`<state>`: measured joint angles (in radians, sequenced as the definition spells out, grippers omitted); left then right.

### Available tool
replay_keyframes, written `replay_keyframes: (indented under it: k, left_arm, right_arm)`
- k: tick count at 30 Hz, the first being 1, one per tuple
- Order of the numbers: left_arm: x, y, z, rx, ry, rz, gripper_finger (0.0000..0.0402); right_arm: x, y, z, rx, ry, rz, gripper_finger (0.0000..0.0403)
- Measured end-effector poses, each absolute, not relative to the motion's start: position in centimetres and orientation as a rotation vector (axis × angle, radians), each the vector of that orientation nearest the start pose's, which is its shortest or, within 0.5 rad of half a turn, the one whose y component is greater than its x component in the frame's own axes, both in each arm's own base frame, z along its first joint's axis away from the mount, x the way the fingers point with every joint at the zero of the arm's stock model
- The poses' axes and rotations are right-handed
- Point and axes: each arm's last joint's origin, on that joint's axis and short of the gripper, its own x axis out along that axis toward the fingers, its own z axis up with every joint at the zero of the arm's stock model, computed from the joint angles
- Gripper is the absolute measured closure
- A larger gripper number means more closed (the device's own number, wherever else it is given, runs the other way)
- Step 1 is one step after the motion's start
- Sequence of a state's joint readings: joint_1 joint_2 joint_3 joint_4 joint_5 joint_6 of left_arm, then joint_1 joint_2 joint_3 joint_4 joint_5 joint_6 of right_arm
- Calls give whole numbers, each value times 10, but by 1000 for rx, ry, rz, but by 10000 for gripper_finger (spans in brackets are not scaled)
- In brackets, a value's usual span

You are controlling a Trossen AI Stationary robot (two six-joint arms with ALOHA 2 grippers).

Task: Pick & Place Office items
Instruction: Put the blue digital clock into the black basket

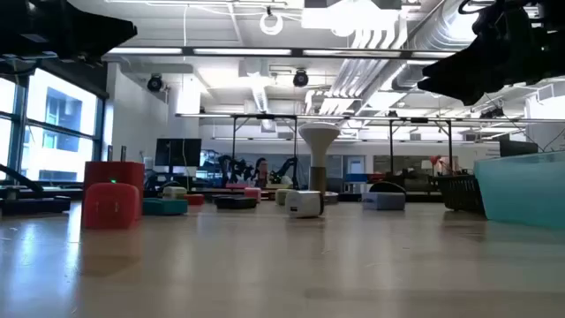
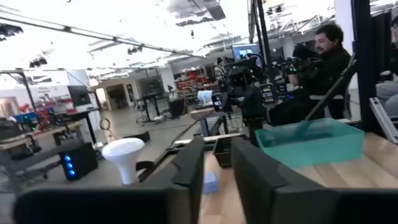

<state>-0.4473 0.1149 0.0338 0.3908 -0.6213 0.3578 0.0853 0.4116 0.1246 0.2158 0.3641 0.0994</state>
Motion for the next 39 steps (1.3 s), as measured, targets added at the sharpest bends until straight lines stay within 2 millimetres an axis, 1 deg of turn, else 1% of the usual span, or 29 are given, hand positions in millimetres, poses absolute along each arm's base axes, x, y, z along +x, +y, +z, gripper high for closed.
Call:
replay_keyframes:
  k: [5,7,9,12,15,17,19,21,22,25,28,30,33,36,39]
  left_arm:
    - [96,-28,200,112,-217,192,239]
    - [97,-28,200,95,-223,187,219]
    - [99,-29,201,124,-226,186,208]
    - [101,-30,204,159,-250,197,204]
    - [101,-29,209,139,-288,243,203]
    - [101,-27,211,88,-298,305,203]
    - [100,-25,211,-17,-293,377,203]
    - [100,-25,209,-109,-281,414,203]
    - [100,-26,207,-131,-270,423,203]
    - [100,-28,205,-122,-250,409,203]
    - [100,-30,208,-128,-251,386,203]
    - [100,-31,215,-117,-250,380,203]
    - [103,-33,234,-79,-243,389,203]
    - [108,-38,263,-14,-180,397,203]
    - [114,-46,292,58,-53,369,203]
  right_arm:
    - [127,0,189,83,73,-283,182]
    - [127,1,188,84,76,-283,182]
    - [127,1,189,86,72,-280,182]
    - [127,1,190,71,60,-279,182]
    - [127,1,193,48,37,-279,182]
    - [127,1,193,49,33,-280,182]
    - [127,1,193,49,35,-279,182]
    - [127,1,193,70,32,-265,182]
    - [128,1,193,93,30,-250,182]
    - [128,3,193,164,26,-197,182]
    - [128,4,193,191,26,-172,182]
    - [128,4,193,204,24,-175,182]
    - [128,4,195,212,8,-173,182]
    - [128,4,199,220,-37,-160,182]
    - [128,5,203,227,-79,-129,182]
